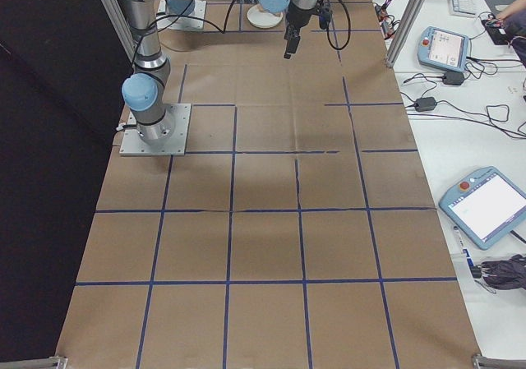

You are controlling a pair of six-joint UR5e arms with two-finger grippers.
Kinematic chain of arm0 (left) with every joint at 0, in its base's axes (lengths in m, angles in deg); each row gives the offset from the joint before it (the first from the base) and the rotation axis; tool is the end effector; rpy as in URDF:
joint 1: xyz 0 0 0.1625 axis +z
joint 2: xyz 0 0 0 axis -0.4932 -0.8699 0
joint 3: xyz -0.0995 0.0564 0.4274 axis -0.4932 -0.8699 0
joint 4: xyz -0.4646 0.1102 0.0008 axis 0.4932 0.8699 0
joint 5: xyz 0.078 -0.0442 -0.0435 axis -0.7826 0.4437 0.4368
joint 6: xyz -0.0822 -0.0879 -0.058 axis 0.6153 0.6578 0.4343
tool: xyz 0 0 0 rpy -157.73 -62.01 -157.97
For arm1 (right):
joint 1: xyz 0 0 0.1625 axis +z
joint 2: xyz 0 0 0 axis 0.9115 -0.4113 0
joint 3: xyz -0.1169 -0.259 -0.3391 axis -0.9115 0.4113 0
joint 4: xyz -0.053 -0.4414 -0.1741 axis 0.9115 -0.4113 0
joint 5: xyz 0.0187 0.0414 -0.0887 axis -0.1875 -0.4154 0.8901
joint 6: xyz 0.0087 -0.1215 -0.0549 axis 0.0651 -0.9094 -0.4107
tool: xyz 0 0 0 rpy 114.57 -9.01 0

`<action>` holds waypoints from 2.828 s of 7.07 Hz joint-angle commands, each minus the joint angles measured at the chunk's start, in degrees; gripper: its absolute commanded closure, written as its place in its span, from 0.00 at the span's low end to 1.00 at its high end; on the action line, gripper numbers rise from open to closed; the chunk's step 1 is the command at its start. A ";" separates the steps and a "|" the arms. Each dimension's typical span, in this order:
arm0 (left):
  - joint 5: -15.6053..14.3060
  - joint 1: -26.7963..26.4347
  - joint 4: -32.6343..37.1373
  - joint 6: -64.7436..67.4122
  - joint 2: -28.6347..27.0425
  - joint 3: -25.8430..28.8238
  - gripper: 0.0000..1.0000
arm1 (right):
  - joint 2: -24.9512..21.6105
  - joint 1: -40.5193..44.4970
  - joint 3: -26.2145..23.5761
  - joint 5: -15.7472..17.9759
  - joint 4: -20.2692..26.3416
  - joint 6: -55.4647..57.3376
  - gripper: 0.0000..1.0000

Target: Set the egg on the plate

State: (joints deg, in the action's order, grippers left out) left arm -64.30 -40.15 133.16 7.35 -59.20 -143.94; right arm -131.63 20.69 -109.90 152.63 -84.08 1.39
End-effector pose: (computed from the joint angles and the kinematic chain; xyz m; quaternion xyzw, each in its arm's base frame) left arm 0.1679 -0.8168 0.1616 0.1115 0.9932 0.0295 0.0161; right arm 0.0996 -0.6021 0.4450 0.0219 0.9948 0.0978 0.0188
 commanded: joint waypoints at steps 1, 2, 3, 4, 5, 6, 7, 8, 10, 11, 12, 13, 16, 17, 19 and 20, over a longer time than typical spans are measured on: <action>0.19 0.00 0.04 0.00 0.18 -0.32 0.74 | -0.06 0.00 0.00 -0.08 0.00 0.00 0.00; 0.10 0.00 0.13 0.00 0.96 -0.32 0.86 | -0.06 0.00 0.00 0.01 0.00 0.00 0.00; 0.10 -0.08 1.08 0.00 1.67 -0.15 0.93 | -0.06 0.00 0.00 -0.08 0.00 0.00 0.00; 0.19 0.09 3.44 0.00 3.76 -0.40 0.96 | 0.03 0.00 0.00 -0.08 0.00 0.00 0.00; 0.36 0.00 7.56 0.18 6.22 -0.58 0.98 | -0.06 0.00 0.00 0.01 0.00 0.00 0.00; 2.45 0.09 14.47 1.22 8.51 -0.67 1.00 | 0.03 0.00 0.00 -0.08 0.00 0.00 0.00; 4.39 -0.08 21.15 6.54 10.97 -0.85 1.00 | -0.06 0.00 0.00 -0.08 0.00 0.00 0.00; 6.32 -0.43 25.57 10.94 13.95 -3.20 1.00 | -0.06 0.00 0.00 -0.08 0.00 0.00 0.00; 6.60 -0.52 25.18 15.80 22.02 -16.94 1.00 | -0.06 0.00 0.00 -0.08 0.00 0.00 0.00; 6.52 -0.52 24.57 20.78 27.11 -24.68 1.00 | -0.06 0.00 0.00 -0.08 0.00 0.00 0.00; 6.78 -0.61 20.99 22.57 28.73 -30.84 0.99 | -0.06 0.00 0.00 -0.08 0.00 0.00 0.00; 9.13 -0.61 16.08 23.37 28.66 -36.65 0.99 | 0.03 0.00 0.00 0.01 0.00 0.00 0.00; 11.94 -0.61 7.60 25.31 28.31 -43.29 0.80 | -0.06 0.00 0.00 -0.08 0.00 0.00 0.00; 12.14 -0.61 7.51 25.40 28.04 -43.39 0.06 | -0.06 0.00 0.00 -0.08 0.00 0.00 0.00; 12.49 -0.61 7.51 28.65 28.56 -42.60 0.00 | -0.06 0.00 0.00 -0.08 0.00 0.00 0.00; 12.40 -0.61 7.42 28.13 30.05 -41.64 0.00 | -0.06 0.00 0.00 0.01 0.00 0.00 0.00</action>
State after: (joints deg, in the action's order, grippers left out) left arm -51.91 -40.76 140.67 35.38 -30.40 -186.50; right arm -131.69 20.69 -109.91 152.59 -84.08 1.39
